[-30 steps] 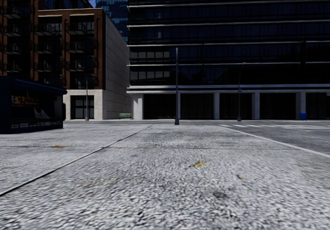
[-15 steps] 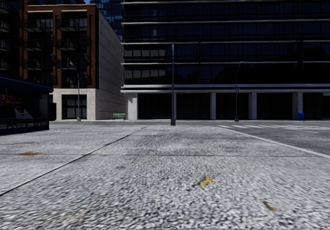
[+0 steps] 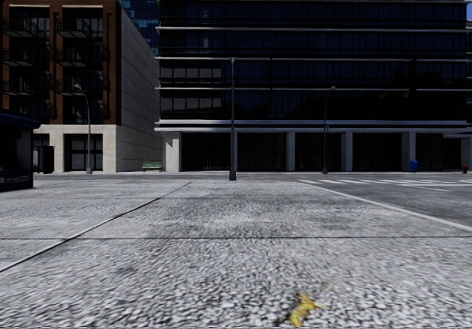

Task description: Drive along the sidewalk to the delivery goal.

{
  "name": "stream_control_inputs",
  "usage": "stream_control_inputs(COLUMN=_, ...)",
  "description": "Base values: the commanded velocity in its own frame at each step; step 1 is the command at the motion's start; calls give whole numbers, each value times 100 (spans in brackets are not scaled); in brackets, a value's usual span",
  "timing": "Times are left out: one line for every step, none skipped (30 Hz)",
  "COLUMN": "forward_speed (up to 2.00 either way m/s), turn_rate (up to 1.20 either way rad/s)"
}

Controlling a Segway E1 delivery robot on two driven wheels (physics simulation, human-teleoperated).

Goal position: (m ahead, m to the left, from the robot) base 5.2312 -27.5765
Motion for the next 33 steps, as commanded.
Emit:
stream_control_inputs(forward_speed=152, turn_rate=0)
stream_control_inputs(forward_speed=152, turn_rate=0)
stream_control_inputs(forward_speed=152, turn_rate=0)
stream_control_inputs(forward_speed=152, turn_rate=0)
stream_control_inputs(forward_speed=152, turn_rate=0)
stream_control_inputs(forward_speed=152, turn_rate=0)
stream_control_inputs(forward_speed=152, turn_rate=0)
stream_control_inputs(forward_speed=152, turn_rate=0)
stream_control_inputs(forward_speed=151, turn_rate=0)
stream_control_inputs(forward_speed=151, turn_rate=0)
stream_control_inputs(forward_speed=151, turn_rate=0)
stream_control_inputs(forward_speed=151, turn_rate=0)
stream_control_inputs(forward_speed=151, turn_rate=0)
stream_control_inputs(forward_speed=151, turn_rate=0)
stream_control_inputs(forward_speed=151, turn_rate=0)
stream_control_inputs(forward_speed=151, turn_rate=0)
stream_control_inputs(forward_speed=151, turn_rate=0)
stream_control_inputs(forward_speed=153, turn_rate=0)
stream_control_inputs(forward_speed=160, turn_rate=0)
stream_control_inputs(forward_speed=164, turn_rate=0)
stream_control_inputs(forward_speed=168, turn_rate=0)
stream_control_inputs(forward_speed=168, turn_rate=0)
stream_control_inputs(forward_speed=171, turn_rate=0)
stream_control_inputs(forward_speed=173, turn_rate=0)
stream_control_inputs(forward_speed=173, turn_rate=0)
stream_control_inputs(forward_speed=173, turn_rate=0)
stream_control_inputs(forward_speed=174, turn_rate=0)
stream_control_inputs(forward_speed=174, turn_rate=0)
stream_control_inputs(forward_speed=174, turn_rate=0)
stream_control_inputs(forward_speed=174, turn_rate=0)
stream_control_inputs(forward_speed=174, turn_rate=0)
stream_control_inputs(forward_speed=174, turn_rate=0)
stream_control_inputs(forward_speed=174, turn_rate=0)
